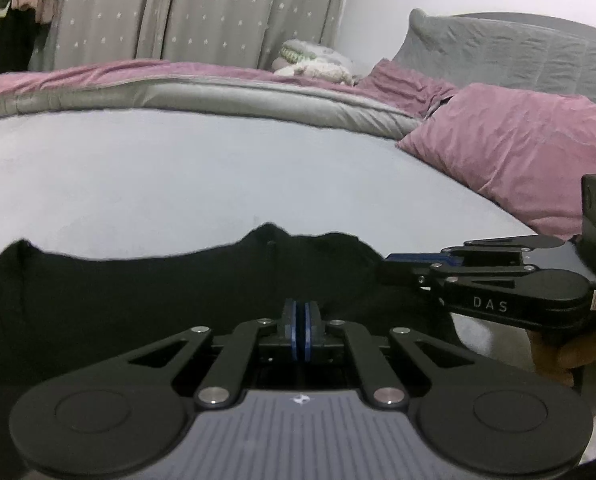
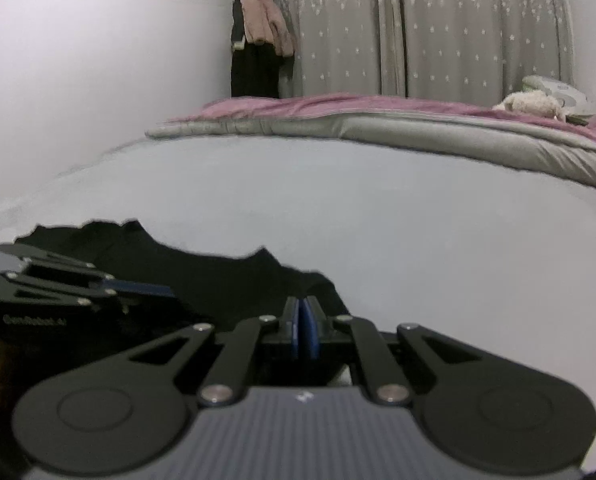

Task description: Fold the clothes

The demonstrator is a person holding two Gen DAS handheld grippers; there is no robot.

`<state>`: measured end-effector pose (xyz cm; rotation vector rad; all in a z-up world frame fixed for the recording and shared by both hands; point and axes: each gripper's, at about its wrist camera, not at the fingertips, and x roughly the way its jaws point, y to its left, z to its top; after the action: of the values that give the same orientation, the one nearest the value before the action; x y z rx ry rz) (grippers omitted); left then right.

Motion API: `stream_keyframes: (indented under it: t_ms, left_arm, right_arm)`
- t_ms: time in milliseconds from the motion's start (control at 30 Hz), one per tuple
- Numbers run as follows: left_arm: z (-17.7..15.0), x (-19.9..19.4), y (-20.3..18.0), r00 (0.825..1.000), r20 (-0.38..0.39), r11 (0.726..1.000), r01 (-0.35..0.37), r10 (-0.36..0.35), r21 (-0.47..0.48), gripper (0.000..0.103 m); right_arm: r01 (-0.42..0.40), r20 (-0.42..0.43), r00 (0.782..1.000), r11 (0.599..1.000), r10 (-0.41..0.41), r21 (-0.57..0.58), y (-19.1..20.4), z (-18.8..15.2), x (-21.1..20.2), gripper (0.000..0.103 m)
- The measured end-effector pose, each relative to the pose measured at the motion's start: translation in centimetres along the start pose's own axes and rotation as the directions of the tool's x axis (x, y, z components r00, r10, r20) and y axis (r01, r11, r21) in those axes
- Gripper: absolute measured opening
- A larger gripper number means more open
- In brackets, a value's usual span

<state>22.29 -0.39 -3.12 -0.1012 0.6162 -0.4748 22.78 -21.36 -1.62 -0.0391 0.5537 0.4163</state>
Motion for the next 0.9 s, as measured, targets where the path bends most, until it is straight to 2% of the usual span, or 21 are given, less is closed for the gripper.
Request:
stream_keyframes:
  t_ms: [33,133,167,267,333,467,533,700,833,867,900]
  left_arm:
    - [0.0,0.0,0.1,1.0,-0.005,1.0,0.003,-0.003,-0.009,0.005]
    - [0.2,-0.1,1.1,1.0,-0.004,0.997,0.021,-0.021,-0.073,0.015]
    - [0.2,-0.1,1.5,1.0,-0.003,0.995,0.028,-0.029,-0.097,0.019]
    - [0.1,0.2,2.3,0.998,-0.011,0.988,0.055,-0.057,-0.141,0.021]
    - [-0.1,0.6,2.3,0.998,-0.017,0.987,0.065,-0.068,-0.146,0.021]
    - [-0.1,0.8,2.1,0.997,-0.012,0.987,0.069,-0.071,-0.143,0.021]
    - [-0.1,0.8,2.1,0.997,-0.01,0.987,0.07,-0.072,-0.144,0.016]
    - [-0.2,0.9,2.1,0.997,-0.008,0.986,0.072,-0.074,-0.15,0.007]
    - [-0.2,0.8,2.1,0.997,-0.004,0.985,0.073,-0.074,-0.154,0.003]
    - [-0.2,0.8,2.1,0.997,0.001,0.985,0.073,-0.074,-0.156,0.002]
    - [-0.1,0.7,2.2,0.997,0.01,0.985,0.074,-0.074,-0.159,0.002]
  right_arm:
    - [0.006,-0.008,1.0,1.0,-0.006,0.004,-0.1,0.0,0.0,0.009]
    - [0.021,-0.013,1.0,0.999,-0.021,0.025,-0.5,0.1,-0.4,0.027]
    - [0.012,-0.007,1.0,0.999,-0.012,0.034,-0.6,0.2,-0.9,0.027]
    - [-0.015,0.01,1.0,0.998,0.015,0.064,-1.1,0.5,-2.3,0.027]
    - [-0.05,-0.012,0.999,0.997,0.051,0.056,-0.7,0.7,-3.3,0.027]
    - [-0.128,-0.117,0.986,0.988,0.118,-0.088,1.7,0.7,-5.1,0.031]
    - [-0.176,-0.166,0.975,0.969,0.147,-0.175,3.5,-0.2,-5.9,0.037]
    - [-0.281,-0.187,0.953,0.924,0.238,-0.259,7.0,-3.0,-6.6,0.037]
    - [-0.261,-0.182,0.959,0.922,0.215,-0.286,8.5,-3.8,-5.1,0.035]
    - [-0.26,-0.176,0.96,0.925,0.217,-0.279,8.6,-3.9,-4.9,0.031]
    - [-0.263,-0.172,0.96,0.927,0.223,-0.268,8.6,-3.9,-4.7,0.02]
